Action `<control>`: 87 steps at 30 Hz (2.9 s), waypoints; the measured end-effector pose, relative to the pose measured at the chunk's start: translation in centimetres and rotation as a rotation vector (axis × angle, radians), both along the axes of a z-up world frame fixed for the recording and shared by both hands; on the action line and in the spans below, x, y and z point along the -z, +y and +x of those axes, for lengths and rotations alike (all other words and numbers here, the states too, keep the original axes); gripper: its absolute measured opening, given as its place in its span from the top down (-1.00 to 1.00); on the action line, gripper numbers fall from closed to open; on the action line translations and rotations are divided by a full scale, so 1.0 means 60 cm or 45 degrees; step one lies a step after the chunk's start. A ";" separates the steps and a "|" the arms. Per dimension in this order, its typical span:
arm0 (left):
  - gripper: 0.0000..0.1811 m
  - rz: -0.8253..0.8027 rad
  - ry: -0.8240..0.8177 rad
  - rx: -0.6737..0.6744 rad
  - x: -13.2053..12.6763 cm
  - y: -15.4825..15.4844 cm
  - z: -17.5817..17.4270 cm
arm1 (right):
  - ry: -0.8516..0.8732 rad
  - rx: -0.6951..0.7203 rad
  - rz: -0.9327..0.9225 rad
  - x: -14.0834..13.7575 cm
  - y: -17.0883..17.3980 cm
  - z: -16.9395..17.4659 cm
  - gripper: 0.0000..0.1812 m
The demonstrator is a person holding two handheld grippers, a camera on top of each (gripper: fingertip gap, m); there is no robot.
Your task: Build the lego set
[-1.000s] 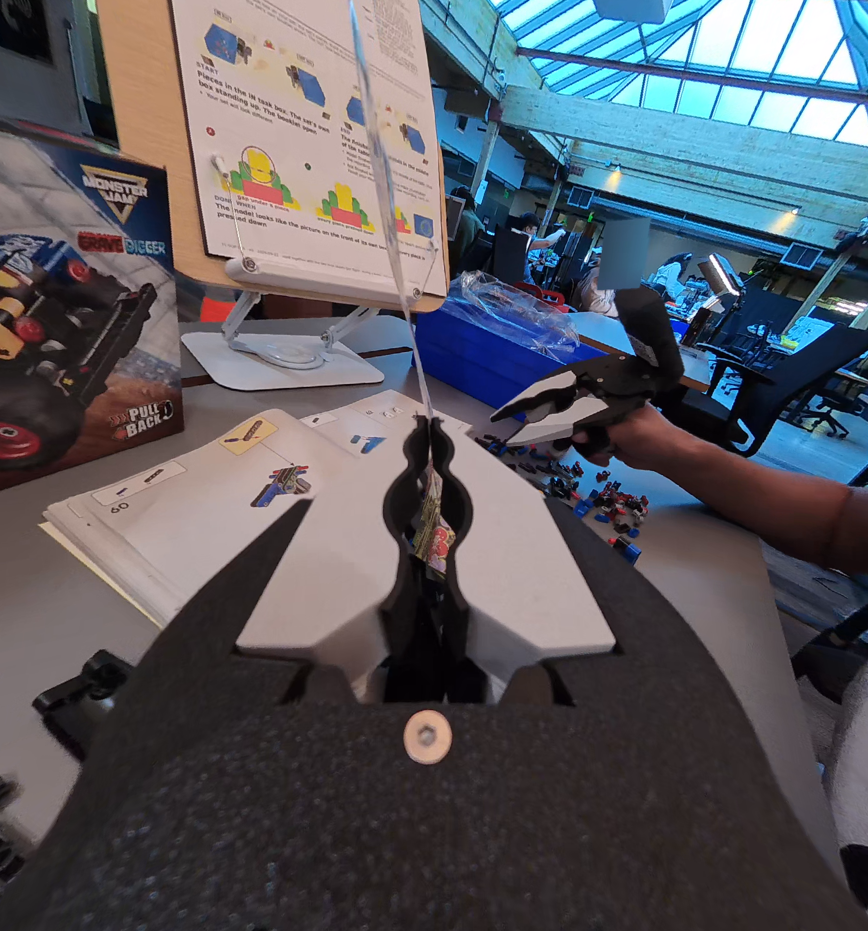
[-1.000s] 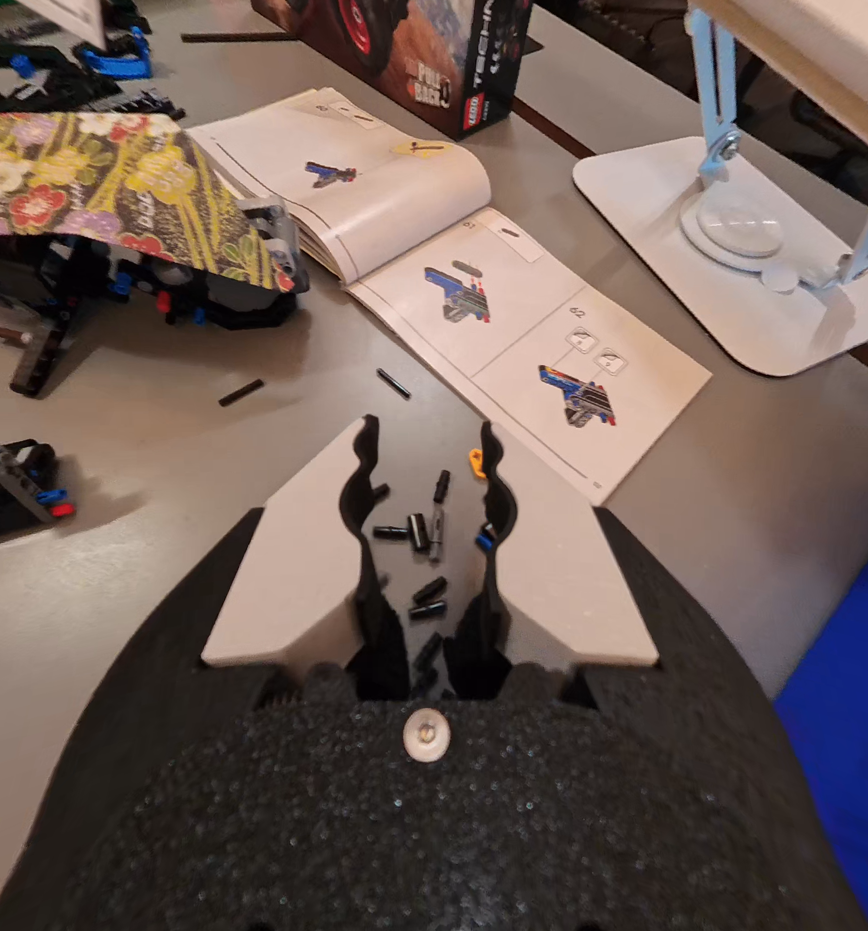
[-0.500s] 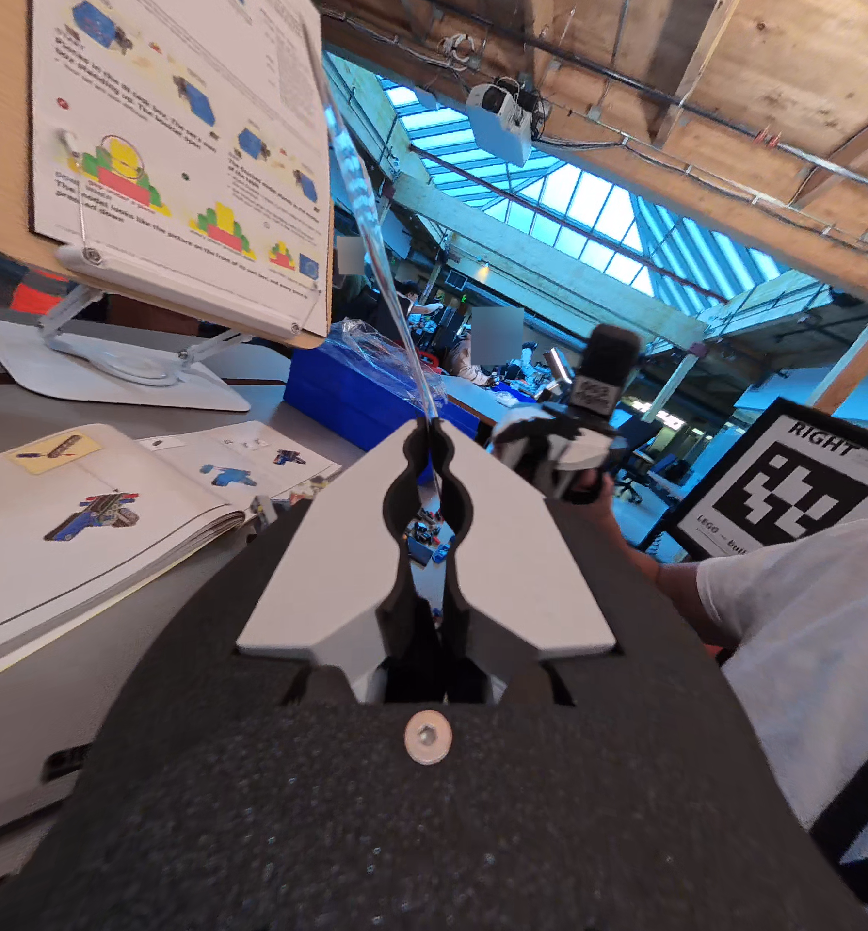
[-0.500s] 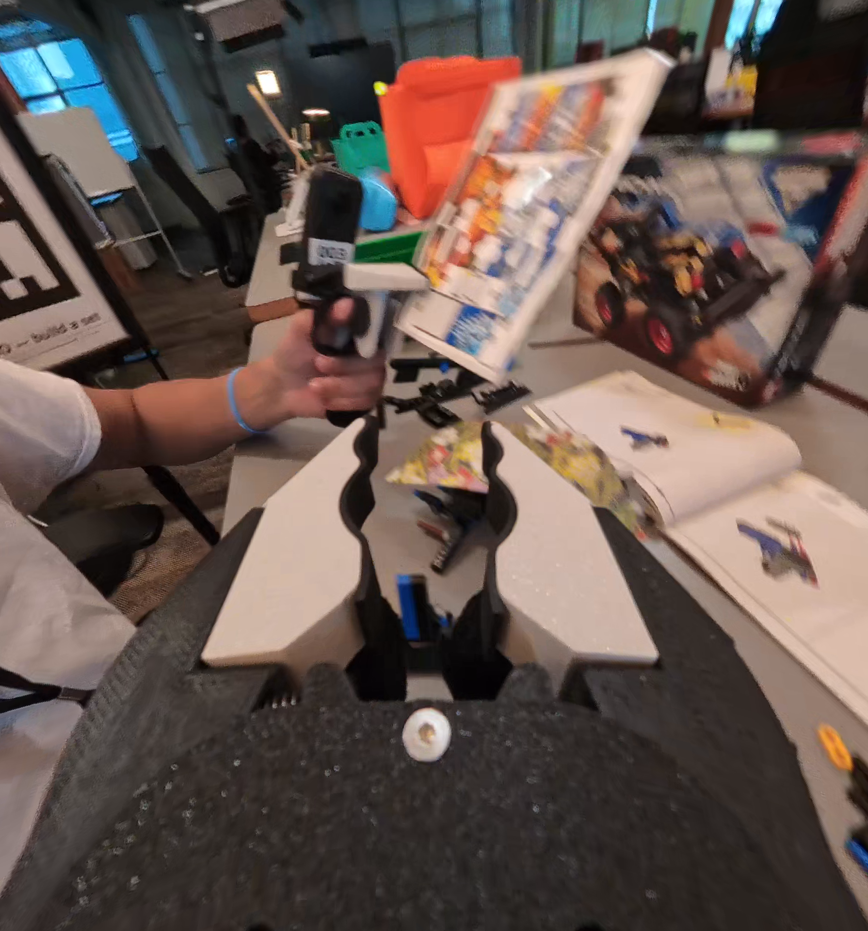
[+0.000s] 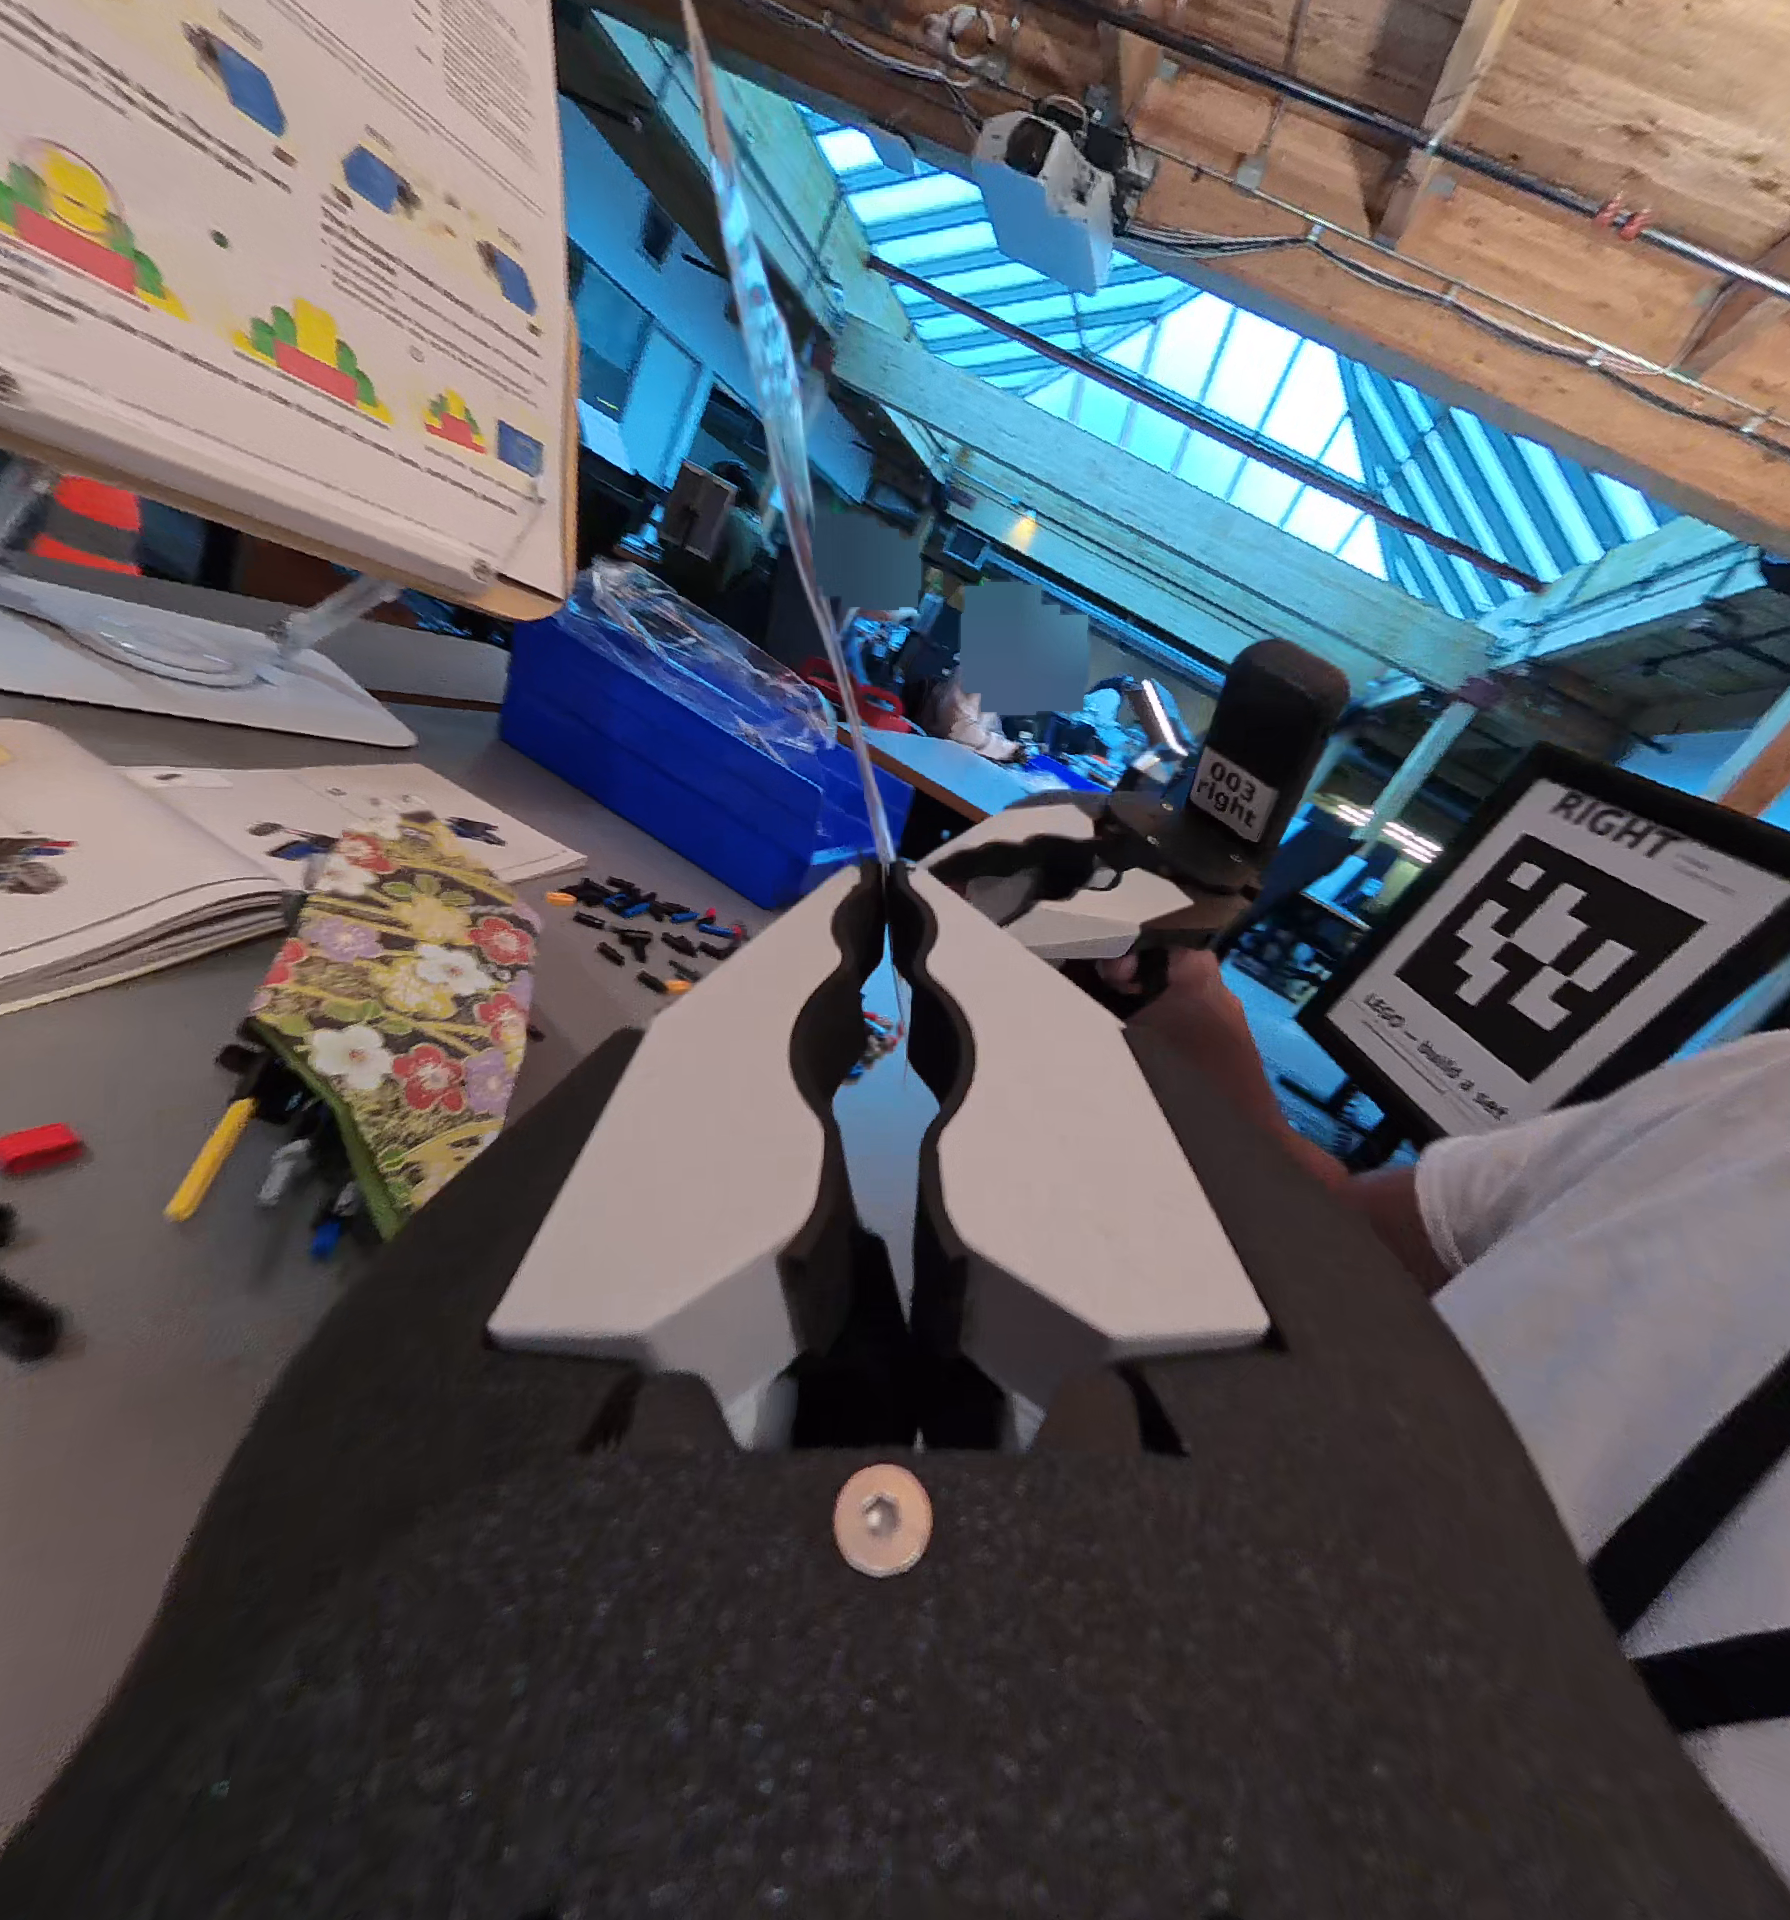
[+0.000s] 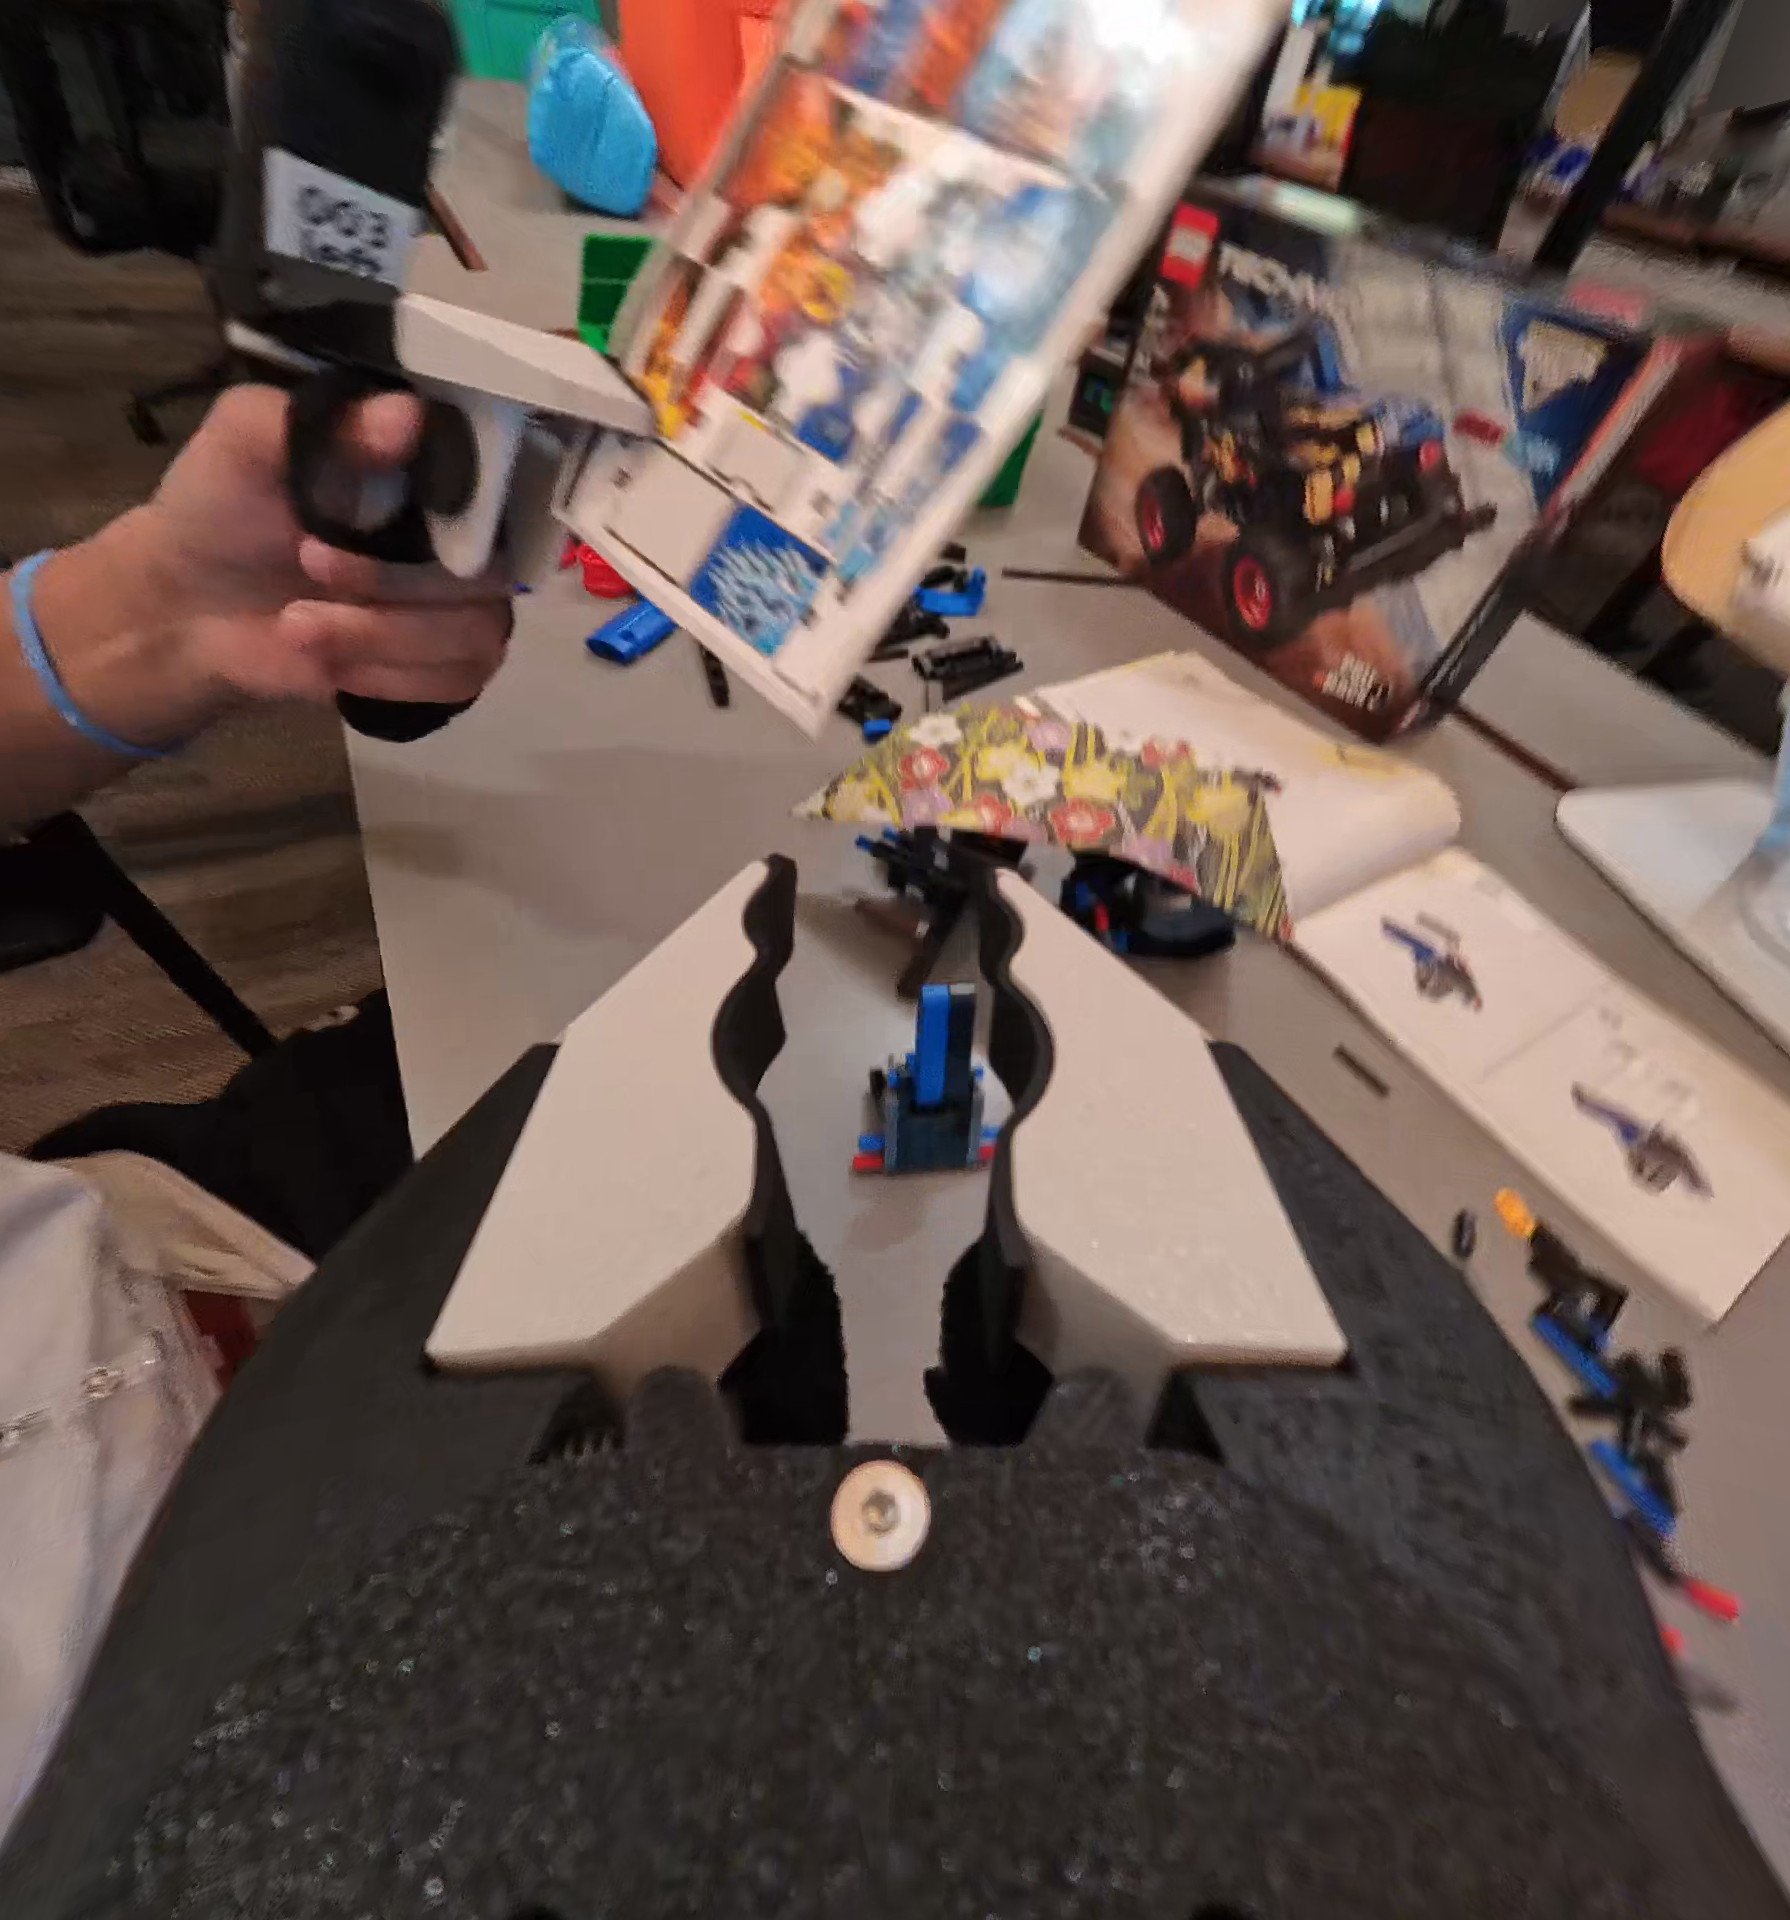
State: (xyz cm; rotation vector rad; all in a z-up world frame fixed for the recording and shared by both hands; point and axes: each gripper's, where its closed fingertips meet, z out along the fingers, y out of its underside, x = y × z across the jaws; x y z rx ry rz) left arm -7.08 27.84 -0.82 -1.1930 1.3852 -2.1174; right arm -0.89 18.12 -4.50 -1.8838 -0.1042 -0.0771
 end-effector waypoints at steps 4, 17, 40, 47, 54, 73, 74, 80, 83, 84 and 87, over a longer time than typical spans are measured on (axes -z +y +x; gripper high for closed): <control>1.00 0.091 0.003 -0.099 0.009 0.004 -0.020 | 0.415 -0.055 0.114 0.001 -0.036 0.007 0.61; 1.00 -0.245 0.061 0.183 0.056 -0.084 -0.055 | 0.947 -0.525 0.125 0.044 -0.006 -0.081 0.50; 0.92 -0.191 0.208 0.198 0.094 -0.104 -0.037 | 1.023 -0.561 0.046 0.062 0.000 -0.104 1.00; 1.00 -0.191 0.210 0.214 0.092 -0.103 -0.043 | 1.062 -0.585 0.083 0.045 -0.001 -0.110 1.00; 1.00 -0.236 0.233 0.181 0.096 -0.095 -0.037 | 0.186 -0.212 0.236 -0.016 -0.009 -0.084 0.48; 1.00 0.123 -0.124 0.369 0.074 -0.152 -0.099 | 0.146 -0.529 0.062 0.024 0.026 -0.214 0.64; 1.00 0.153 -0.162 0.378 0.073 -0.155 -0.104 | 0.194 -0.554 0.067 0.022 0.024 -0.216 0.66; 1.00 0.266 -0.301 0.383 0.071 -0.157 -0.122 | 0.374 -0.552 0.177 -0.005 0.012 -0.188 0.65; 1.00 0.242 -0.294 0.378 0.069 -0.152 -0.122 | 0.537 -0.371 0.289 -0.015 0.009 -0.112 0.47; 1.00 0.240 -0.291 0.389 0.070 -0.152 -0.123 | 0.644 -0.379 0.256 -0.004 0.010 -0.106 0.44; 1.00 0.232 -0.279 0.400 0.073 -0.152 -0.121 | 0.949 -0.535 0.135 0.021 0.016 -0.133 0.40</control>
